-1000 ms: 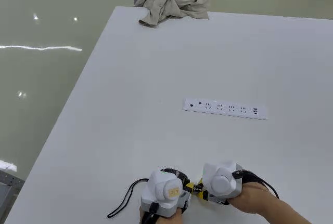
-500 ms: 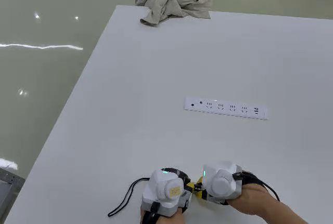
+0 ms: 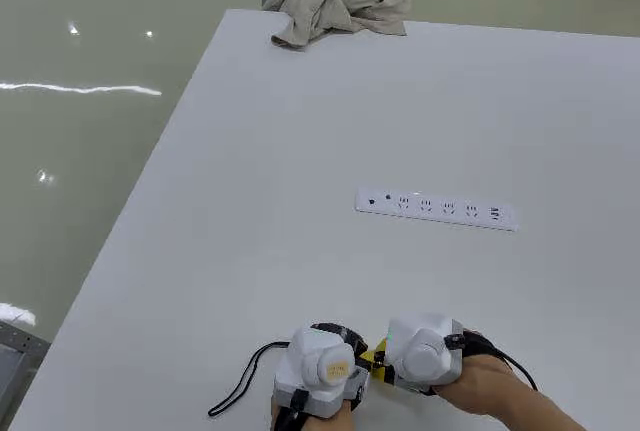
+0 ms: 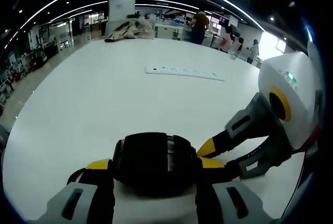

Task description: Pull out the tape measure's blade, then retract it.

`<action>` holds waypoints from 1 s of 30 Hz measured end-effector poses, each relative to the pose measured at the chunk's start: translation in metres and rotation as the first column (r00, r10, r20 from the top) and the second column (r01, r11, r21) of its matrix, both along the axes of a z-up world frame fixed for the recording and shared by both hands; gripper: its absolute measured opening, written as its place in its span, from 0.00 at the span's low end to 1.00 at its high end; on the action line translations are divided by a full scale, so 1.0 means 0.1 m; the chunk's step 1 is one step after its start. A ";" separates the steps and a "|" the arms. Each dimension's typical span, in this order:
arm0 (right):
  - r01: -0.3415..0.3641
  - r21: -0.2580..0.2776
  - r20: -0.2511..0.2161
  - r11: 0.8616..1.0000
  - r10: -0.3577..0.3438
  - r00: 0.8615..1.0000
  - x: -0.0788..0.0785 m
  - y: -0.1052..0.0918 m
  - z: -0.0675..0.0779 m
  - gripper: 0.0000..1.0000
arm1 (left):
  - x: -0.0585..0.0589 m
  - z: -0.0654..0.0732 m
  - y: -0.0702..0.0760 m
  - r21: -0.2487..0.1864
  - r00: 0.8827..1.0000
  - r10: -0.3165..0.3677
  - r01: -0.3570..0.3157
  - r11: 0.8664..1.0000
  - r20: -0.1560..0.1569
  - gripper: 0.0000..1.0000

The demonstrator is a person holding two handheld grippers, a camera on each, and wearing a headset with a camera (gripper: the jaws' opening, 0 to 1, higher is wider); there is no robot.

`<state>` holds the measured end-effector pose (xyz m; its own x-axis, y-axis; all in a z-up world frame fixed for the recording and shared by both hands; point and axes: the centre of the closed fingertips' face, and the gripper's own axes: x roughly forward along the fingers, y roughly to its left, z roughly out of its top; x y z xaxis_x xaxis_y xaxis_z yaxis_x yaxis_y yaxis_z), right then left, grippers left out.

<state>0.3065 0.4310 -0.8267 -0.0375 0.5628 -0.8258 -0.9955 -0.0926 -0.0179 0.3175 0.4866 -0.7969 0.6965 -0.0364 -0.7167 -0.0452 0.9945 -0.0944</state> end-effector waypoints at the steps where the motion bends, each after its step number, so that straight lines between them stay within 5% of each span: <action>1: -0.001 0.002 0.000 1.000 0.001 1.000 0.00 0.00 0.01 0.14 | 0.00 -0.01 0.00 -0.001 1.000 0.001 -0.001 1.000 -0.001 0.60; 30: -0.036 -0.033 -0.002 0.999 0.036 0.999 -0.01 0.05 -0.01 0.14 | 0.00 -0.01 0.00 -0.008 1.000 0.005 -0.005 1.000 -0.013 0.60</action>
